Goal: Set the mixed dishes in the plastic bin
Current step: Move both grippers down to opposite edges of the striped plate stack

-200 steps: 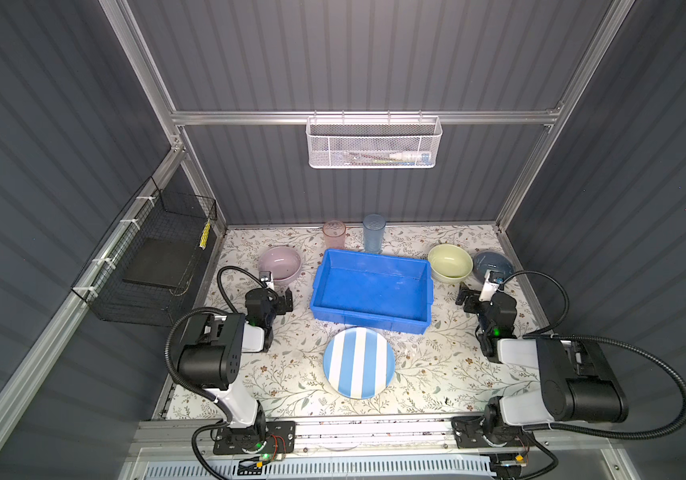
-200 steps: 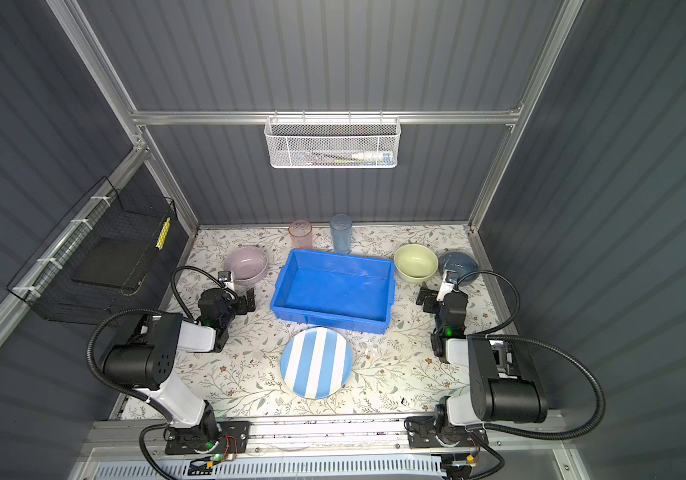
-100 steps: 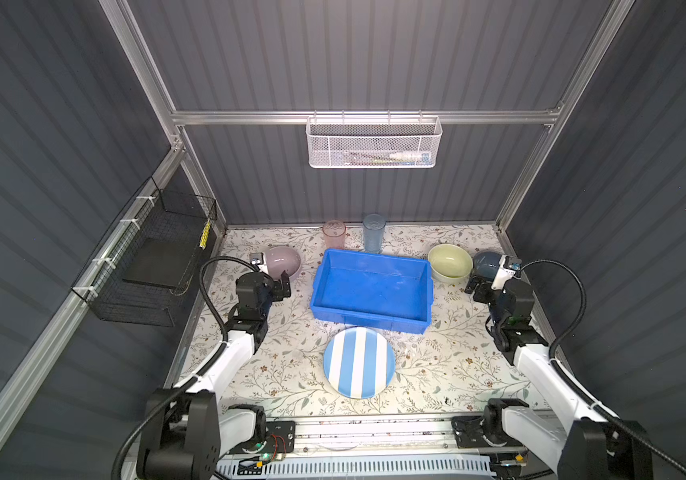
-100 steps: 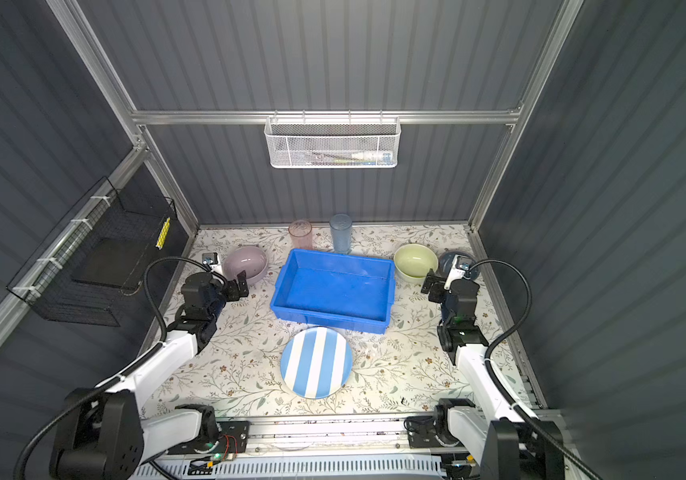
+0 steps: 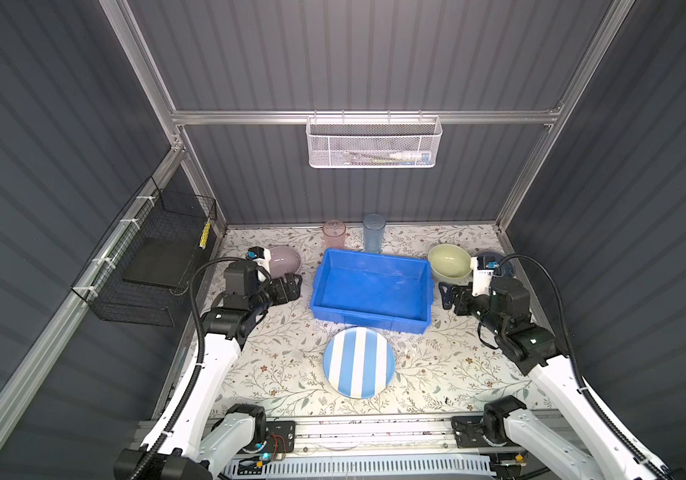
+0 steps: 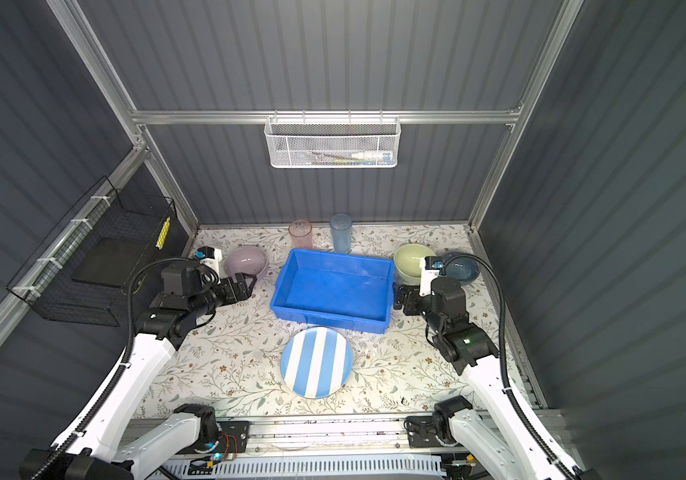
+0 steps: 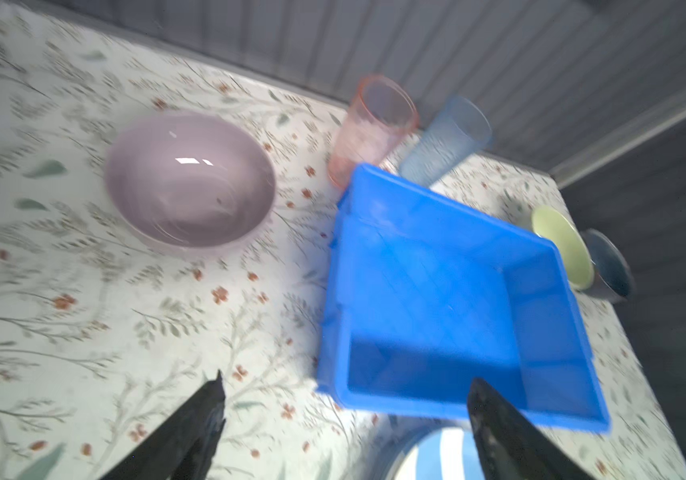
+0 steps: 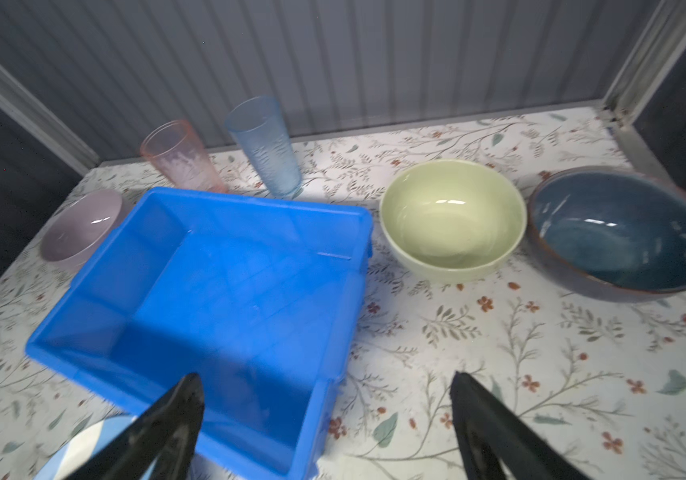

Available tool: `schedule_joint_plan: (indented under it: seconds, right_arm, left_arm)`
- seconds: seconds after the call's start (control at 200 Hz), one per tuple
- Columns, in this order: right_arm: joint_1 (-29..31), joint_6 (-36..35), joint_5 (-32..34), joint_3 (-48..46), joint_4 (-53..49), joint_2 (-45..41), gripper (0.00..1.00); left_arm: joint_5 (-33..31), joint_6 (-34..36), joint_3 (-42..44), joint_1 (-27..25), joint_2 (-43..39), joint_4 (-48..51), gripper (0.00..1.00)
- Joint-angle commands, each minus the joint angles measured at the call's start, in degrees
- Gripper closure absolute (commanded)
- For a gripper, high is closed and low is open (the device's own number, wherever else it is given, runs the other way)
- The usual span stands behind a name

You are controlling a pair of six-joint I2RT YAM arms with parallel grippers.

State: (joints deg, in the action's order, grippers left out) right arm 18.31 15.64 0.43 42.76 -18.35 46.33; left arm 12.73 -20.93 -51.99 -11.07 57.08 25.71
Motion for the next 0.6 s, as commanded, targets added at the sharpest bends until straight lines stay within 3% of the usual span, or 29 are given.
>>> schedule_joint_plan:
  seconds: [0.0, 0.125, 0.26, 0.46, 0.595]
  right_arm:
    - [2.1, 4.1, -5.5, 1.3, -11.5, -0.4, 0.12]
    - [4.6, 6.6, -12.8, 0.7, -14.5, -0.9, 0.16]
    - [7.9, 9.3, -17.8, -0.4, -15.5, -2.2, 0.20]
    - [11.9, 11.5, -21.8, -1.9, -17.5, -3.7, 0.24]
    - [14.9, 15.0, -23.7, -4.7, -14.7, -3.6, 0.28]
  left_arm:
    - [7.3, -1.6, -0.5, -2.4, -3.5, 11.8, 0.09]
    - [8.5, 0.4, -1.2, -3.0, -6.6, 20.5, 0.09]
    - [11.8, -0.8, 0.1, -3.0, -8.6, 23.5, 0.14]
    - [12.6, -7.1, 8.1, -3.9, -12.3, 17.9, 0.21]
    - [9.5, -9.7, 12.1, -8.0, -13.5, 16.6, 0.23]
